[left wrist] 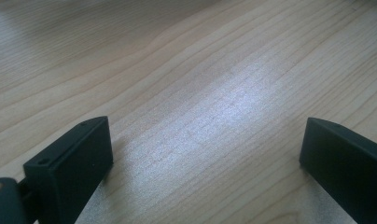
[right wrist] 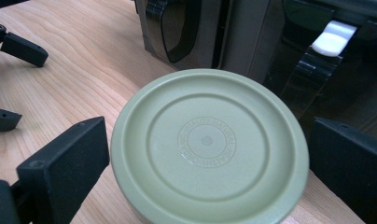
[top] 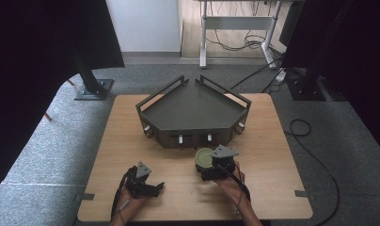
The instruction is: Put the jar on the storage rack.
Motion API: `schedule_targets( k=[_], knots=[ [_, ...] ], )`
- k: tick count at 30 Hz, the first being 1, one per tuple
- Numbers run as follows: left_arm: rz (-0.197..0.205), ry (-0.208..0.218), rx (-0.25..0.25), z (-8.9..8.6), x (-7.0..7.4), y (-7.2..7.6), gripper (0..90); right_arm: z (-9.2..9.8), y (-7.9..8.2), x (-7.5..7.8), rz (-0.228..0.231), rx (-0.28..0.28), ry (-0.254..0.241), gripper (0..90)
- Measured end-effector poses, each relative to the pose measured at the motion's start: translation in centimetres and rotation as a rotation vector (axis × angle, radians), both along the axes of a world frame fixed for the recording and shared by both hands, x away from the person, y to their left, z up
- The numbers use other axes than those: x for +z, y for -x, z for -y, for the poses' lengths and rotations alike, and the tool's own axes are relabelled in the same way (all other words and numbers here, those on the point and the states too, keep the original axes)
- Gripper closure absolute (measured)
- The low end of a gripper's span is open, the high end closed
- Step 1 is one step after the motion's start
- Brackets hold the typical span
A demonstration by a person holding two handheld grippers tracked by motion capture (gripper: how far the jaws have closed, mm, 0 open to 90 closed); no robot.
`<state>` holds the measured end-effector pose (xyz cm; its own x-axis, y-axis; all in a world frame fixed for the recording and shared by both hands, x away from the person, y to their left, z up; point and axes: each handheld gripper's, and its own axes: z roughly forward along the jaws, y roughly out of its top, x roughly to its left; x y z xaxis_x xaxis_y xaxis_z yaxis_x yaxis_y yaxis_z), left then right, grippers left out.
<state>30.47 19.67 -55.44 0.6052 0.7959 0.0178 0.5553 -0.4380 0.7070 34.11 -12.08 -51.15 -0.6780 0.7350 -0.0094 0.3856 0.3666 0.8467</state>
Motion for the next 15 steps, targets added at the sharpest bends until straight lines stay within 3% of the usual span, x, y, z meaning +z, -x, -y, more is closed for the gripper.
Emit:
schedule_targets(
  k=[15],
  knots=[
    [-0.001,0.001,-0.001,0.0,0.0,0.0,2.2,-0.6,-0.5,-1.5,-0.018,-0.008,0.016,0.4]
  ],
)
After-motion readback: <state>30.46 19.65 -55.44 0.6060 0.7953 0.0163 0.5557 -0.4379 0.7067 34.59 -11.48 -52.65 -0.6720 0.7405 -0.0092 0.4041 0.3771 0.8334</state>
